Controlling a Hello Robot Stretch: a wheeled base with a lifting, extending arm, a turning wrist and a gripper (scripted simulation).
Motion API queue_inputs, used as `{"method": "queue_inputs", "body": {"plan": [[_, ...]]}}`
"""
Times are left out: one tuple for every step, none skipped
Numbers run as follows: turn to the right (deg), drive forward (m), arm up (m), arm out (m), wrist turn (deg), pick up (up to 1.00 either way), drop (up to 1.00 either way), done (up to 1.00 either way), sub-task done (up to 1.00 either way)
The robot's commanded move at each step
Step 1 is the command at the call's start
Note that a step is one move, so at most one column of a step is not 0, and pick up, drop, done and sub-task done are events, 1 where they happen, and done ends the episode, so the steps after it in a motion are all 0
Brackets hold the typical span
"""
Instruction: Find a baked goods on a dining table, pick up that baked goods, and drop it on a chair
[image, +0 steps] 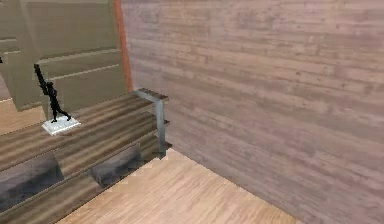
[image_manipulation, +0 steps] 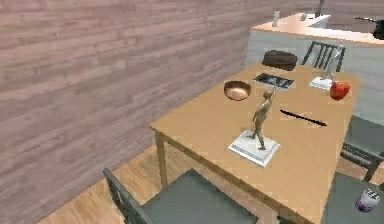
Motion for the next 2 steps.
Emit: {"method": "queue_inputs", "body": {"plan": [[39.0,0.0,0.0,0.0,0.0,0.0,0.0,0.0,0.0],[0.0,0.65,0.0,0.0,0.0,0.0,0.0,0.0,0.0]]}}
